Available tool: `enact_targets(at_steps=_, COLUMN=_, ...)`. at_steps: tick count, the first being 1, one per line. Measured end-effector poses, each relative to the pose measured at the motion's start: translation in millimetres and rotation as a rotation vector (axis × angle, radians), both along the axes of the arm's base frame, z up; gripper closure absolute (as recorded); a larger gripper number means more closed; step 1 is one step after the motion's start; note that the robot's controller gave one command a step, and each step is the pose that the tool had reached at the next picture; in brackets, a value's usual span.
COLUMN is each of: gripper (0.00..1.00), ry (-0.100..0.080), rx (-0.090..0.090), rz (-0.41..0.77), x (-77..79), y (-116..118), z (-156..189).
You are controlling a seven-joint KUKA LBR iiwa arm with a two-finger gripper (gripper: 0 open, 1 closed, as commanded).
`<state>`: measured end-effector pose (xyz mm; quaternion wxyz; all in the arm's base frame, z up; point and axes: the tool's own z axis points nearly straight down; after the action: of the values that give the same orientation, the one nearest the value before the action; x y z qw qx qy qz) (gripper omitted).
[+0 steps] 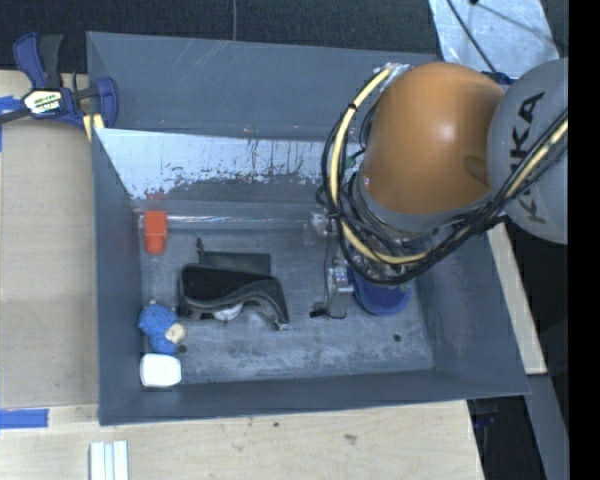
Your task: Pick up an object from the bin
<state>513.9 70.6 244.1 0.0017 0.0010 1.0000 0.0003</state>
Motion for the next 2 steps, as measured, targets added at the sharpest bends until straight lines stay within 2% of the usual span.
enact_targets(at_steps=1, gripper=0.0, ry=0.009, rx=0.001, rz=0.025, x=-19.6, y=52.8, z=-71.6)
enact_targets(at_steps=2, gripper=0.0, ry=0.0, rx=0.001, rz=-0.051, x=7.2, y=92.8, z=-109.0)
